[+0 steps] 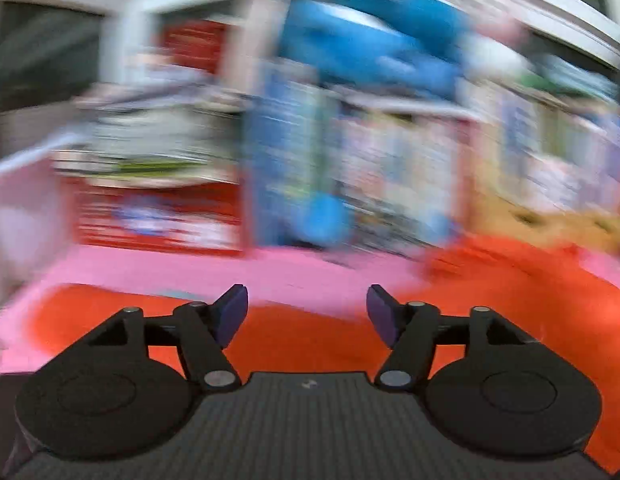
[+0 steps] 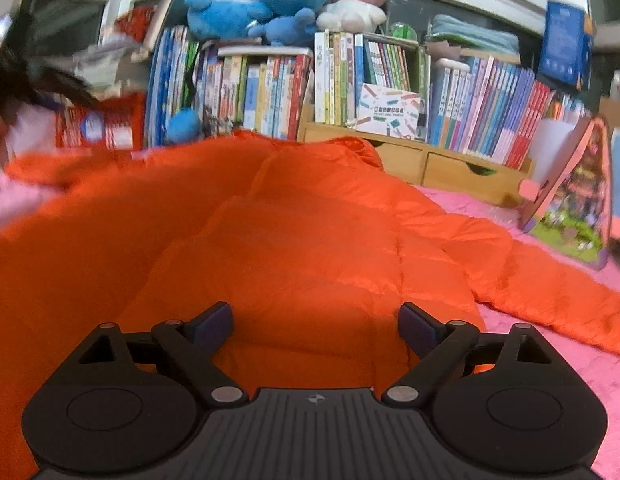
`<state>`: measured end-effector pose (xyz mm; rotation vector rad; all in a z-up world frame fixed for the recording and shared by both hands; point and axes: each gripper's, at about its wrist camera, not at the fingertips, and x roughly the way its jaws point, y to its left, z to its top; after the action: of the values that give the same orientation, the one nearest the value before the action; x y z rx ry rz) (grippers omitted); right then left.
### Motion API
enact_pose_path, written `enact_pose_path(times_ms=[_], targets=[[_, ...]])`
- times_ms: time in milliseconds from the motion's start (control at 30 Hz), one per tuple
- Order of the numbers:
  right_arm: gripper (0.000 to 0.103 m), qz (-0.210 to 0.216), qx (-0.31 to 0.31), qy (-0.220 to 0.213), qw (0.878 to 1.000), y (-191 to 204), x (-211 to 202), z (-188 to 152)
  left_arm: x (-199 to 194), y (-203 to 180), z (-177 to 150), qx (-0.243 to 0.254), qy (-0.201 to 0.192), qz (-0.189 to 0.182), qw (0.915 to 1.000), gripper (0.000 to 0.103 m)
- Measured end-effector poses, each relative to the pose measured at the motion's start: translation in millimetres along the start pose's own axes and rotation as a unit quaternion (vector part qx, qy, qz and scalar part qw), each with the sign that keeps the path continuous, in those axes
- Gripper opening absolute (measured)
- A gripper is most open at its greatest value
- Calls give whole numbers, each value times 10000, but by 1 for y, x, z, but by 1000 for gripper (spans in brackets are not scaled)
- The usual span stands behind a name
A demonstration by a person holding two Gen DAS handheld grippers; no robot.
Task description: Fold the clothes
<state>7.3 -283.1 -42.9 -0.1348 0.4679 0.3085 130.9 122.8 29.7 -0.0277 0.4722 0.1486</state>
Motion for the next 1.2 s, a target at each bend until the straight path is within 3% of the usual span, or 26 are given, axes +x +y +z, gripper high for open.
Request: enact_pose_path(times_ms=[33,67,200,267,367,500,567,633,667,700,933,967,1000,1100,1200], targets=[[91,103,159,-22,9998,-6,-1,4,2,-22,0,196,22,-364,9991,66],[91,161,351,-59,9992,-15,-2,10,10,-38,-4,296,102,-485,9983,66],[92,87,893,-207,9958,-58,2,33,42,-76,-18,476,463,-729,9951,64],[92,166,1016,-296,9943,-73,14,55,45,-91,-16,642,399,-825,9937,64],[81,363,1027,-431,9931,-77,51,95,55,-108,-7,716,247,-989,9922,65],[55,545,1079,-123,9926,-61,127,133,89,-116,-5,637,514,-943,9922,67],[55,610,1265,133,9900,-62,159,143,103,-111,-9,475,695,-1091,9905,68],[64,630,1501,371,9860,-69,185,149,108,-105,-19,319,766,-1283,9883,72],[85,640,1618,489,9835,-73,198,152,109,-103,-20,279,817,-1361,9869,75],[98,649,1735,608,9808,-76,211,155,109,-102,-19,244,871,-1436,9855,77],[101,710,2538,1431,9540,-101,301,177,115,-85,-17,-249,1042,-1904,9758,80],[98,731,2594,1559,9503,-103,314,179,115,-83,-17,-322,1024,-1977,9744,80],[70,802,2332,1708,9539,-94,321,181,115,-80,-17,-403,1000,-2053,9727,80],[20,743,1294,1430,9784,-58,317,185,111,-68,-16,-748,823,-2248,9680,80],[16,422,326,70,9986,-37,281,192,102,-58,-15,-973,476,-2378,9653,80]])
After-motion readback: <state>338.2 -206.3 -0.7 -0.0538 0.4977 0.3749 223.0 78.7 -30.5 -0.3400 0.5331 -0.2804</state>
